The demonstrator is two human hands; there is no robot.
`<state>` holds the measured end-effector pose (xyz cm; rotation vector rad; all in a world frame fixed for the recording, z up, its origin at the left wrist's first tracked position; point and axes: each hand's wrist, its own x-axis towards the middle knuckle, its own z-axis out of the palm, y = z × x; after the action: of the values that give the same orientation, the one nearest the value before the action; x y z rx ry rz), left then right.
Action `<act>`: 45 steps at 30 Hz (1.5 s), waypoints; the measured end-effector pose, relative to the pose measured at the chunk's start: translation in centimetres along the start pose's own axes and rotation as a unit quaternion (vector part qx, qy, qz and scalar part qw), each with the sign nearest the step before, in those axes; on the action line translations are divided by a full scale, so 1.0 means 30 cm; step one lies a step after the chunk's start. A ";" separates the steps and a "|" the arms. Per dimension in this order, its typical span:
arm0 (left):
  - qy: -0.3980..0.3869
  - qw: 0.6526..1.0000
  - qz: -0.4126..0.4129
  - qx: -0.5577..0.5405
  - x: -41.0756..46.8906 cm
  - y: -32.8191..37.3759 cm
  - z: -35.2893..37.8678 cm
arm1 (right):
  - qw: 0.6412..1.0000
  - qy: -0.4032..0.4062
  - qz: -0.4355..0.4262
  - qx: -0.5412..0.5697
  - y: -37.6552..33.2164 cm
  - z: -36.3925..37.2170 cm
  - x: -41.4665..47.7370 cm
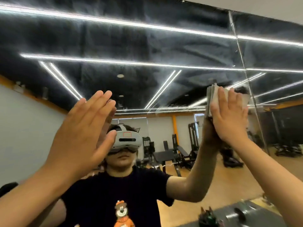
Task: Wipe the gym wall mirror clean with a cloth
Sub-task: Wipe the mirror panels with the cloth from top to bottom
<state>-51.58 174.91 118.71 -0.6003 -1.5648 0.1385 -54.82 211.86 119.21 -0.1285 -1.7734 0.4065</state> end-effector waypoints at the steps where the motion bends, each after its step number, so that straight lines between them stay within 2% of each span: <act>1: -0.010 1.000 -0.006 0.020 0.010 -0.037 -0.008 | 1.000 0.004 0.006 0.011 -0.059 0.007 -0.011; 3: -0.016 0.998 -0.040 0.039 0.029 -0.102 -0.010 | 0.999 0.008 -0.037 0.018 -0.212 0.026 -0.047; 6: 0.013 0.995 -0.094 0.017 0.045 -0.165 0.007 | 0.989 0.001 -0.149 0.020 -0.462 0.066 -0.106; 10: 0.035 0.995 -0.097 -0.016 0.032 -0.174 0.017 | 0.951 0.029 -0.305 0.037 -0.755 0.132 -0.255; 13: 0.042 0.994 -0.091 -0.039 0.027 -0.176 0.006 | 0.929 0.009 -0.369 0.013 -0.816 0.153 -0.321; 16: 0.052 0.993 -0.094 -0.039 0.023 -0.167 -0.006 | 0.905 0.005 -0.425 0.008 -0.728 0.146 -0.280; 18: 0.068 0.989 -0.126 -0.019 0.022 -0.160 -0.007 | 0.914 0.010 -0.406 0.005 -0.637 0.124 -0.200; 21: 0.073 0.978 -0.189 0.042 0.014 -0.177 0.025 | 0.957 0.008 -0.291 -0.001 -0.531 0.069 -0.033; 23: 0.072 0.973 -0.213 0.053 0.011 -0.187 0.043 | 0.977 0.017 -0.214 -0.001 -0.527 0.044 0.050; 25: 0.078 0.970 -0.227 0.046 0.009 -0.184 0.040 | 0.983 0.025 -0.179 0.010 -0.600 0.044 0.080; 27: 0.088 0.967 -0.234 0.038 0.010 -0.165 0.016 | 0.980 0.034 -0.194 0.016 -0.724 0.057 0.064; 32: 0.119 0.965 -0.234 -0.025 0.015 -0.158 -0.004 | 0.932 0.029 -0.359 -0.030 -1.030 0.116 -0.070; 34: 0.130 0.962 -0.236 -0.054 0.014 -0.164 -0.007 | 0.924 0.028 -0.379 -0.047 -1.054 0.129 -0.094; 38: 0.105 0.968 -0.226 -0.036 0.011 -0.161 -0.010 | 0.910 0.026 -0.413 -0.001 -0.974 0.107 -0.029; 41: 0.074 0.970 -0.229 0.019 0.011 -0.174 0.000 | 0.925 0.011 -0.381 -0.014 -0.861 0.061 0.058; 45: 0.048 0.975 -0.204 0.074 0.016 -0.180 0.015 | 0.970 0.006 -0.241 -0.029 -0.613 -0.022 0.250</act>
<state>-53.53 170.65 121.47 -0.1591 -1.5361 -0.0832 -53.62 197.13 132.48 0.2570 -1.7351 0.0010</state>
